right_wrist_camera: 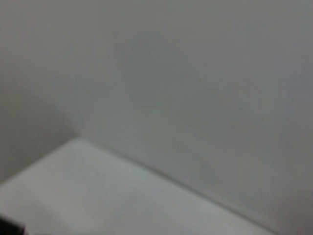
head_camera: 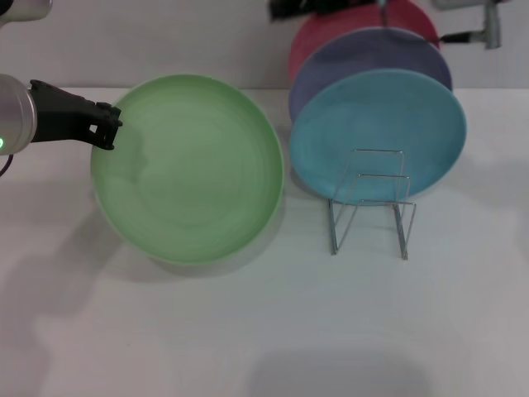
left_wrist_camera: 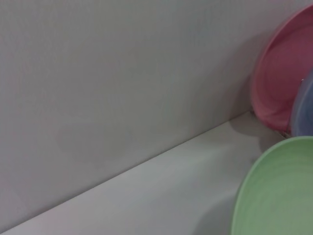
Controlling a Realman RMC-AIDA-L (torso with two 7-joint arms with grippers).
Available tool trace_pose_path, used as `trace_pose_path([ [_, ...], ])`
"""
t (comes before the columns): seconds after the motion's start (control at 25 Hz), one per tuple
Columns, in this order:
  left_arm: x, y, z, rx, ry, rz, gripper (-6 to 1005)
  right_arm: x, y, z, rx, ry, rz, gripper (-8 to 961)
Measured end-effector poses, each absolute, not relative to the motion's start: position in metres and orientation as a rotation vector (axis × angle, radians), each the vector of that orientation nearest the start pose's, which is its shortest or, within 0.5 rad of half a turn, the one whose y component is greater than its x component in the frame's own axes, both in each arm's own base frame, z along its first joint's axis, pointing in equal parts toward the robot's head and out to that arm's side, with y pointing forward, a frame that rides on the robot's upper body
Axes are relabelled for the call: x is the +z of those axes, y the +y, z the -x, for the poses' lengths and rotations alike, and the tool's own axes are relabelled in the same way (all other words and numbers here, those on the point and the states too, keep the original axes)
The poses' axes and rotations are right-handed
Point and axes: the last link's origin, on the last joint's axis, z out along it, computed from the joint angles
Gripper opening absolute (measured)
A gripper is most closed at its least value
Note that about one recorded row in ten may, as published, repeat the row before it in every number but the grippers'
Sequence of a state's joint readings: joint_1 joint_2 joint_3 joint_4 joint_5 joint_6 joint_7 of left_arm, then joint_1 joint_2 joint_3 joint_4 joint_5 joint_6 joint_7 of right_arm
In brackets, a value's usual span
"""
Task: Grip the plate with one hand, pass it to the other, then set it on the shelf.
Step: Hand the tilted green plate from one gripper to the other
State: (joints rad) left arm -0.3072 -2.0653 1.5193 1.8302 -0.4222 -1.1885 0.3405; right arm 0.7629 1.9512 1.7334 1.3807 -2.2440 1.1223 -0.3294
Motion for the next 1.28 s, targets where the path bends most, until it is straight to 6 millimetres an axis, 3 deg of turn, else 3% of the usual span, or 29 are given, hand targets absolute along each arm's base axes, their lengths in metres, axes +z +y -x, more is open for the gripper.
trace_pose_path([
  [0.56,0.057,0.351,0.148,0.046,-0.701,2.181,48,0.004,0.43,-0.053,0.035,0.689,2.569,817],
  [1.28,0.055,0.35,0.144,0.023,-0.705,2.196,55,-0.022,0.434,-0.049,0.003,0.607,2.609,818],
])
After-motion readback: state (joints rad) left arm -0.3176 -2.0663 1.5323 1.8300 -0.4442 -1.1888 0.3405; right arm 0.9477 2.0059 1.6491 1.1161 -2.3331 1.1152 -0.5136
